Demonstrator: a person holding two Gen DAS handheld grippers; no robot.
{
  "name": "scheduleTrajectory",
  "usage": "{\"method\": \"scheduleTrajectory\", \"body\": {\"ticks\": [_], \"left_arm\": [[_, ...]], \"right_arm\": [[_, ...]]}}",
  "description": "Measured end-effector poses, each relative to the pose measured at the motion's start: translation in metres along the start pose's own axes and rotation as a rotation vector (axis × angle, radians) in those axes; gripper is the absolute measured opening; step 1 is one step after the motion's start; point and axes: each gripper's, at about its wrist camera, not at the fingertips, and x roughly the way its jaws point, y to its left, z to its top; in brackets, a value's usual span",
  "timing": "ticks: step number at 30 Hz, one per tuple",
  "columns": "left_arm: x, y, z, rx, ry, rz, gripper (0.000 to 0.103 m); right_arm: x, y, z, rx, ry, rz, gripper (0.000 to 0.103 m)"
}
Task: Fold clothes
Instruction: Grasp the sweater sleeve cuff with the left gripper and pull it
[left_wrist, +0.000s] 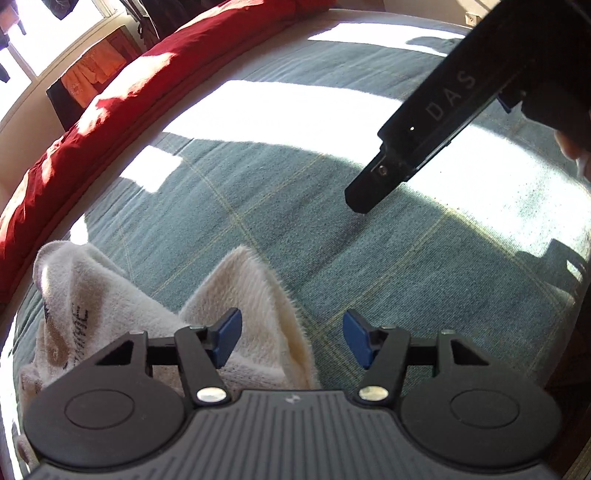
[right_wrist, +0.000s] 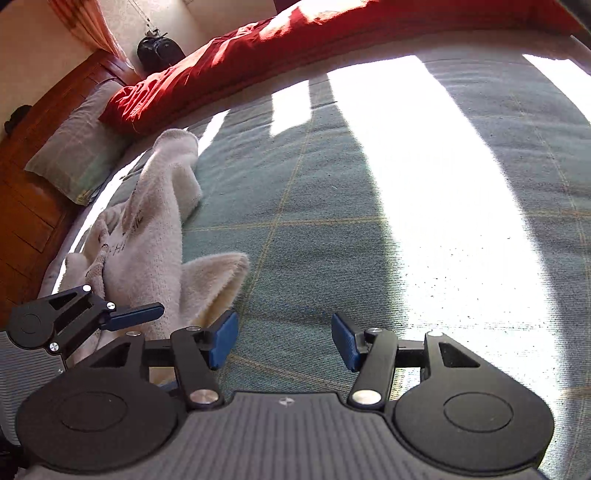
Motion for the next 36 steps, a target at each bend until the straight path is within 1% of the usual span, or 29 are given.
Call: {"method": "scheduleTrajectory", "body": {"ticks": [3, 4, 5, 6, 7, 8, 11, 14, 18, 20, 24, 28, 32, 34, 36], "left_arm": [[0.028, -0.005, 0.008, 0.011, 0.076, 0.044, 0.037], [0.035, -0.004, 0.010, 0.007, 0.094, 0.052, 0.036], [0.040, -0.002, 0.011, 0.003, 0.105, 0.060, 0.032], [0.042, 0.002, 0.010, -0.007, 0.113, 0.067, 0.023], [0.043, 0.008, 0.008, -0.019, 0.121, 0.074, 0.016], [0.044, 0.013, 0.007, -0.032, 0.128, 0.081, 0.006], [0.041, 0.030, -0.001, -0.062, 0.141, 0.104, 0.007], [0.031, 0.046, -0.017, -0.055, 0.145, 0.139, 0.011], [0.023, 0.073, -0.039, -0.131, 0.171, 0.126, 0.011], [0.015, 0.083, -0.052, -0.156, 0.170, 0.132, 0.011], [-0.004, 0.102, -0.080, -0.194, 0.158, 0.134, 0.011], [-0.014, 0.118, -0.099, -0.244, 0.155, 0.132, 0.011], [-0.015, 0.130, -0.107, -0.292, 0.134, 0.115, 0.011], [-0.017, 0.135, -0.111, -0.316, 0.122, 0.103, 0.011], [-0.020, 0.141, -0.116, -0.336, 0.112, 0.088, 0.010]], "right_arm": [[-0.004, -0.019, -0.006, 0.040, 0.004, -0.001, 0.064], [-0.004, -0.023, -0.009, 0.046, 0.004, 0.003, 0.065], [-0.005, -0.027, -0.010, 0.048, 0.005, 0.005, 0.066], [-0.005, -0.029, -0.012, 0.047, 0.005, 0.006, 0.066], [-0.006, -0.031, -0.012, 0.046, 0.006, 0.008, 0.066], [-0.006, -0.033, -0.013, 0.044, 0.007, 0.011, 0.066], [-0.008, -0.033, -0.011, 0.040, 0.001, 0.020, 0.066], [-0.008, -0.029, -0.007, 0.034, -0.012, 0.027, 0.066], [-0.004, -0.017, -0.001, 0.031, -0.018, 0.034, 0.066], [-0.001, -0.008, 0.001, 0.018, -0.015, 0.037, 0.066], [0.003, 0.013, 0.000, -0.038, 0.006, 0.040, 0.066], [0.010, 0.036, 0.002, -0.093, 0.023, 0.048, 0.066], [0.018, 0.061, 0.010, -0.141, 0.006, 0.114, 0.067], [0.024, 0.076, 0.018, -0.174, -0.010, 0.149, 0.070], [0.032, 0.087, 0.028, -0.185, -0.017, 0.167, 0.072]]}}
